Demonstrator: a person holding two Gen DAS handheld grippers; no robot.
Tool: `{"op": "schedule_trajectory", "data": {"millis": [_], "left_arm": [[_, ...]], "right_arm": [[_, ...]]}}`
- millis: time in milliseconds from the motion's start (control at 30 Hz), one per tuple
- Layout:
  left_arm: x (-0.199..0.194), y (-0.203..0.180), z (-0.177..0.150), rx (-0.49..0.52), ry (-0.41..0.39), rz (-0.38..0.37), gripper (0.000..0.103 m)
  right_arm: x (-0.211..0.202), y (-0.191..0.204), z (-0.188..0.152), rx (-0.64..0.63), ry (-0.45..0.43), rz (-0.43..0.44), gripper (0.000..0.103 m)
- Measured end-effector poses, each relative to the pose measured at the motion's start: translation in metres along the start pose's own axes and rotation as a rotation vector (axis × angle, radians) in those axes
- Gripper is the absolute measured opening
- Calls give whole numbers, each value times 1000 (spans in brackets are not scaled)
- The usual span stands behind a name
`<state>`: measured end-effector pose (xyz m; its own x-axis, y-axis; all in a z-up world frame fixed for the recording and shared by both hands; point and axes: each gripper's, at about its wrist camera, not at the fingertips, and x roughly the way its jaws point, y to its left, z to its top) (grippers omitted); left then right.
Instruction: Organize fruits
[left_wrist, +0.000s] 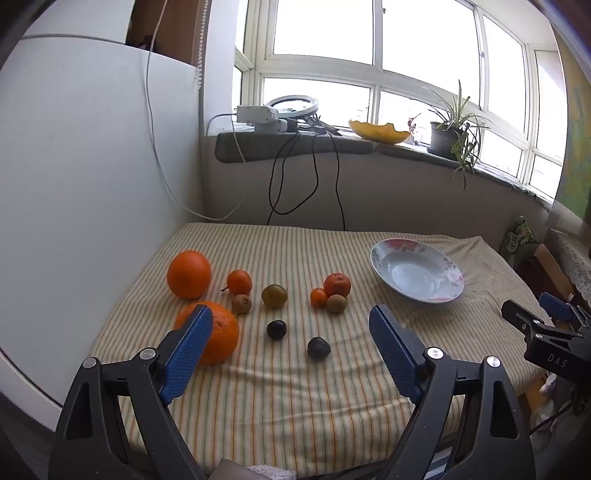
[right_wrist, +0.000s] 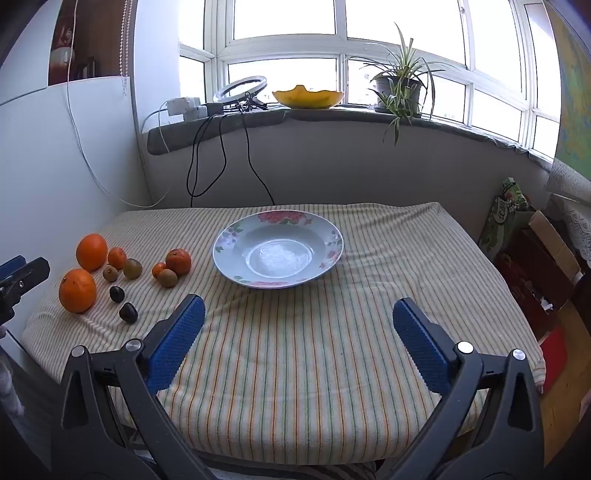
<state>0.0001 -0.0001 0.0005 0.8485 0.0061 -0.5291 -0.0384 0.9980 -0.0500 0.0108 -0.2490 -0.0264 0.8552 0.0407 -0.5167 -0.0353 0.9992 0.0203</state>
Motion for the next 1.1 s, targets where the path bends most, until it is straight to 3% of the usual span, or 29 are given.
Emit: {"op": "schedule_trajectory", "data": {"millis": [1100], "left_arm": [[-8, -2, -1, -1, -27, -8, 87]], "right_arm": [[-3, 3, 0, -17, -8, 6, 103]]}}
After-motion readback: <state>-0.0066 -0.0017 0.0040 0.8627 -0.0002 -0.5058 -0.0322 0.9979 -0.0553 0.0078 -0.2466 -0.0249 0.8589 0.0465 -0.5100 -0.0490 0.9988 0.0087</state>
